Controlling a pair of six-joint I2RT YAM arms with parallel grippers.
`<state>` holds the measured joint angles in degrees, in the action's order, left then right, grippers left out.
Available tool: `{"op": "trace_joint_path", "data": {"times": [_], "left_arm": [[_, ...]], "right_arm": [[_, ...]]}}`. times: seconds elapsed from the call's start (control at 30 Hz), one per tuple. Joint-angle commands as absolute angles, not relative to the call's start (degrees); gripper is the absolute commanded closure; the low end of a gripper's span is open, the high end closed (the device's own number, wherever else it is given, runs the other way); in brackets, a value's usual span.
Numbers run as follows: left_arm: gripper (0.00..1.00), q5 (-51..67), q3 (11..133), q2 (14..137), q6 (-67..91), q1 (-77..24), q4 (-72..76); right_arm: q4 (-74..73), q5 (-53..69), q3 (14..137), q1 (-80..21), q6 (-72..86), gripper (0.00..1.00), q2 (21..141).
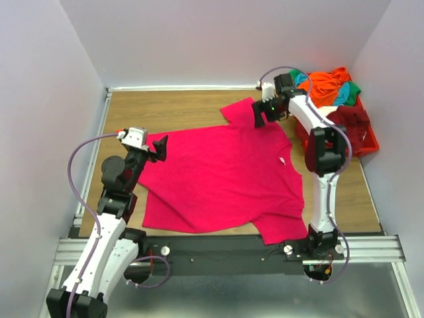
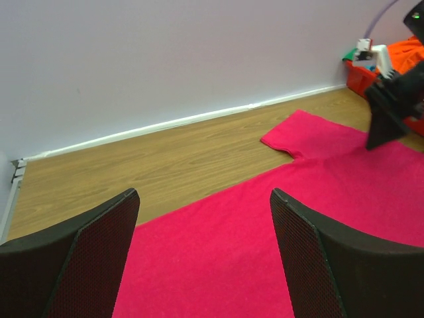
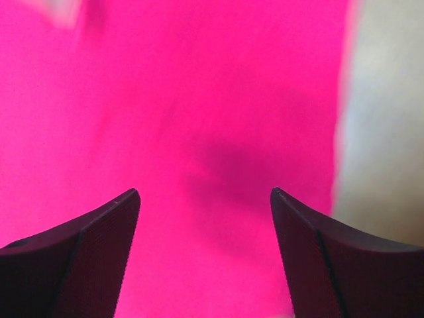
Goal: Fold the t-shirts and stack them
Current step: Flatten the tshirt out
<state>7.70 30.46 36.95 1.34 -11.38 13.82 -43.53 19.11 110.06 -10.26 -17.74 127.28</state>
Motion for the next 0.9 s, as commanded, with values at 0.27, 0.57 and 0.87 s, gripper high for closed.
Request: {"op": "trace_joint_path", "data": {"times": [0.27, 0.57, 0.87], "left_arm": [[0.12, 5.4, 31.8, 40.0, 0.4, -11.6, 13.9], [0.12, 5.3, 31.9, 41.3, -1.1, -11.6, 13.9], [0.12, 5.4, 32.2, 42.2, -1.1, -11.6, 13.9]], "right_arm": [[-36.7, 12.3, 141.5, -8.0, -6.2, 0.22, 151.5], [-33.5, 16.7, 145.0, -7.8, -5.9, 0.32, 157.7], [-33.6, 23.3, 138.9, -7.9, -7.6, 0.68, 155.9]]}}
